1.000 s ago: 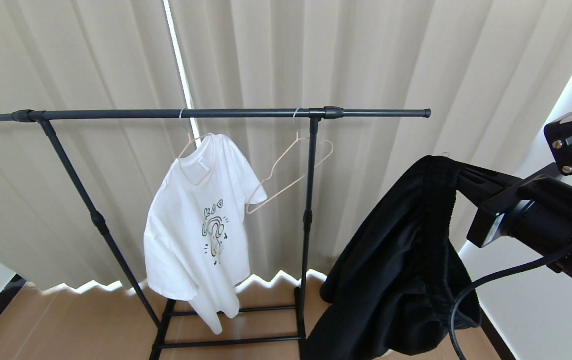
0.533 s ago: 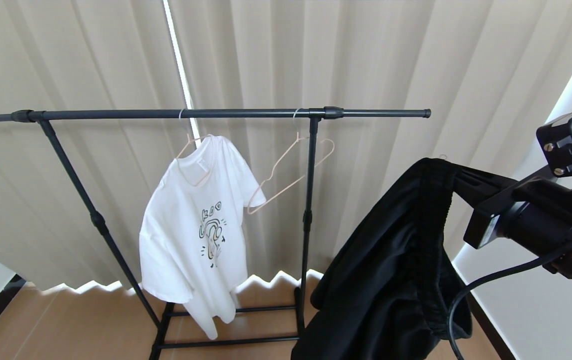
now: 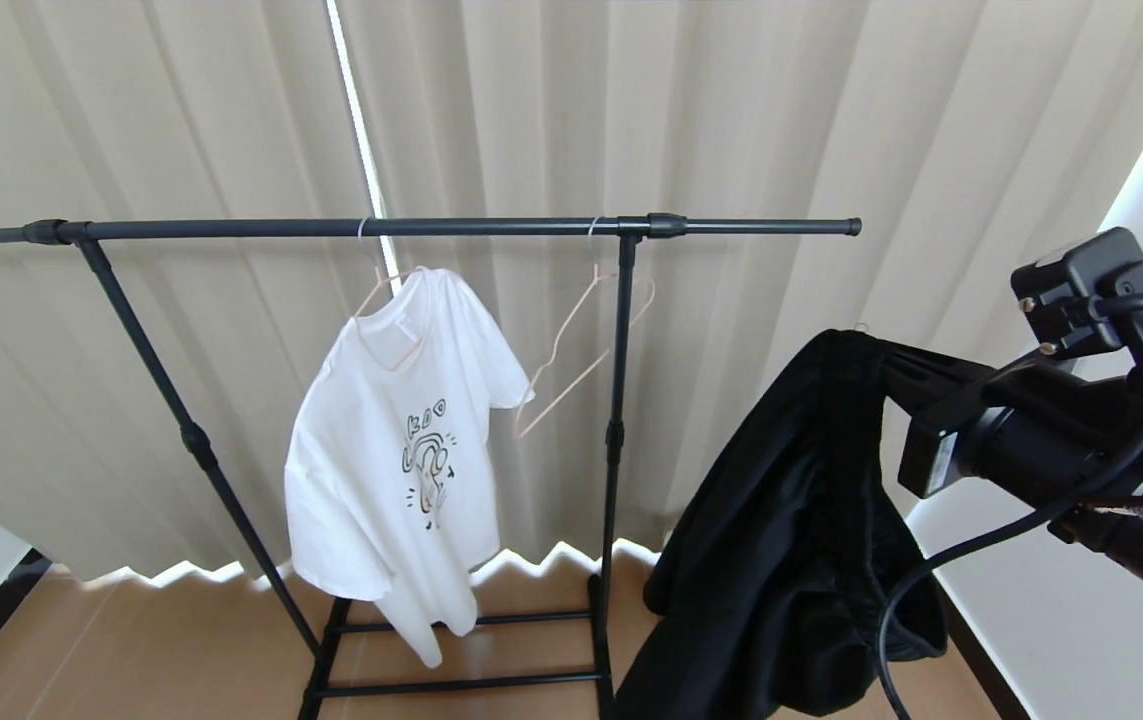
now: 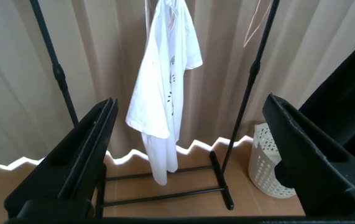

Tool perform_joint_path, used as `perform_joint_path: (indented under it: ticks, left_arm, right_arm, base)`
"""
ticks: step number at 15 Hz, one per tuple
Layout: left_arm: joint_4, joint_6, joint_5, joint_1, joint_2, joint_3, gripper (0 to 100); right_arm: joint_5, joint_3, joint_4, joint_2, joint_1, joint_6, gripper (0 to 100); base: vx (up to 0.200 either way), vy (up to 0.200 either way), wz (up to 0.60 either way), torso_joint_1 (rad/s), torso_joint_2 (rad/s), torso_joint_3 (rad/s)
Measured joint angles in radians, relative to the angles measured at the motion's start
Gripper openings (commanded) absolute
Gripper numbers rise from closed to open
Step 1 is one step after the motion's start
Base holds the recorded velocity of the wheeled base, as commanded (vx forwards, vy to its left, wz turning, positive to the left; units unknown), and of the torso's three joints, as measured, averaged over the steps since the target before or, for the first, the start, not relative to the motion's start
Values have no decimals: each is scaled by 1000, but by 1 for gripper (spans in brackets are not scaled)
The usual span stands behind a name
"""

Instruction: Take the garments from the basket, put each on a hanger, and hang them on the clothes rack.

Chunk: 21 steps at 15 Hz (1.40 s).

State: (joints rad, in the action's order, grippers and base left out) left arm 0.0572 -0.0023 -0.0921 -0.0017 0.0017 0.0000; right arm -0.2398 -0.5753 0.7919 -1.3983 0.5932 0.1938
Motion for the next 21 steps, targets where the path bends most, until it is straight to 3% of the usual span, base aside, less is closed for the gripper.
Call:
perform_joint_path:
  ticks: [2, 5, 8, 9, 11, 13, 18, 21]
  left_arm:
    - [-5, 37, -4, 0, 1, 0, 100]
    - [-78, 110, -3, 4, 22, -12, 100]
    - [-108, 54, -51, 1, 181, -123, 100]
    - [-113, 23, -82, 0, 269, -176, 100]
    - [-118, -25, -125, -20, 454, -279, 100]
    - [-120, -101, -141, -111, 650, -406, 100]
    - [-35, -234, 15, -445, 1123, -652, 100]
    - [47, -275, 61, -579, 1409, -789, 100]
  right_arm:
    - [-7, -26, -106, -23, -6, -19, 0]
    - [-6, -153, -310, -51, -9, -150, 0]
    - [30, -396, -679, -96, -9, -332, 0]
    - [66, -457, -735, -122, -9, -397, 0]
    - [96, -530, -749, -177, -10, -450, 0]
    - [95, -578, -749, -217, -9, -488, 0]
    - [14, -670, -729, -289, -2, -603, 0]
    - [-62, -700, -664, -347, 25, -637, 0]
  base:
    - [0, 0, 0, 0, 0, 0]
    - [0, 0, 0, 0, 0, 0]
    - [0, 0, 0, 0, 0, 0]
    - [0, 0, 0, 0, 0, 0]
    - [0, 0, 0, 0, 0, 0]
    - [0, 0, 0, 0, 0, 0]
    - [0, 0, 0, 0, 0, 0]
    - [0, 0, 0, 0, 0, 0]
